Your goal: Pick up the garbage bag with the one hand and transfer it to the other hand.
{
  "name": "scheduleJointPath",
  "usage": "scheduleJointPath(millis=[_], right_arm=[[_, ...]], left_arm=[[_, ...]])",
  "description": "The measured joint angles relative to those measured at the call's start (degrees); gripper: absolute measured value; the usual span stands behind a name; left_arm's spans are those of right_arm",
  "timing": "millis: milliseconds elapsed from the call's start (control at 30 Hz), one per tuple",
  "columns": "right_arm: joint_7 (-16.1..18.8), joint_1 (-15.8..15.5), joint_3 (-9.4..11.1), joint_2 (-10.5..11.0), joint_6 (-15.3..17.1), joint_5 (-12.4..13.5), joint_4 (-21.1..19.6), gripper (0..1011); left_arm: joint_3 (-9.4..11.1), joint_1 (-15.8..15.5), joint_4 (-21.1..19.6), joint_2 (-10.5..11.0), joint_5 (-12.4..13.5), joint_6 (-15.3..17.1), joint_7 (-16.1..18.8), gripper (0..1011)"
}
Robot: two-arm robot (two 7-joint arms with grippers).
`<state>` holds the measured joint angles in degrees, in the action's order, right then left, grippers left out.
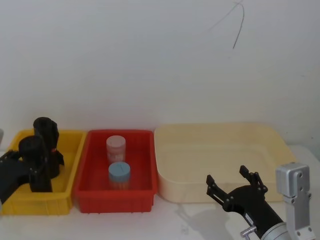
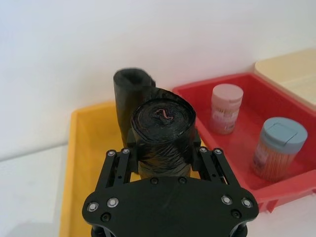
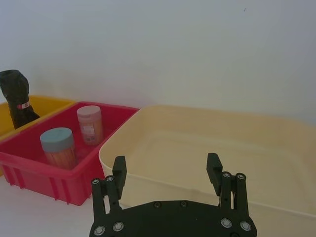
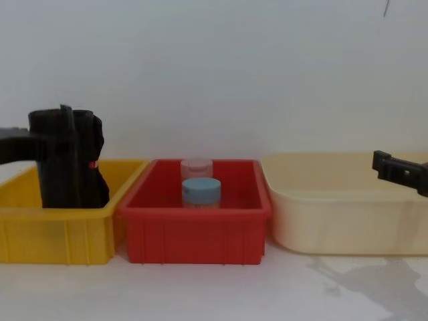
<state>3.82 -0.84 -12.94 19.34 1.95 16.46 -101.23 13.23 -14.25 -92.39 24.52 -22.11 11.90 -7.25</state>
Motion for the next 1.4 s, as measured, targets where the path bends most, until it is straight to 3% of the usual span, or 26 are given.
scheduleJointPath(millis=[333,567,800,1100,1400], right_arm=[[0.0,0.0,0.0,0.0,0.0,0.0,0.0,1000],[0.0,0.0,0.0,0.0,0.0,0.0,0.0,1000],[0.2,0.0,0.0,0.0,0.3,0.1,-0.1,1000],[3.1,0.9,0.0,1.0,2.7,1.7,-1.1,1000],[7.9,3.6,-0.4,2.5,8.1,5.0,-3.1,1000]], left_arm=[[-1.4,-1.4,-3.7,0.8,-0.6,0.6,-1.4,547],[-2.6,-4.9,-6.3,0.9,-2.7,2.4,-3.7,547],[-2.5,-8.7,-7.1,0.7,-5.2,4.5,-6.5,547],[-0.3,-13.6,-6.2,-0.5,-8.3,7.4,-10.6,547],[3.7,-18.3,-3.4,-2.2,-10.7,10.2,-14.8,547]])
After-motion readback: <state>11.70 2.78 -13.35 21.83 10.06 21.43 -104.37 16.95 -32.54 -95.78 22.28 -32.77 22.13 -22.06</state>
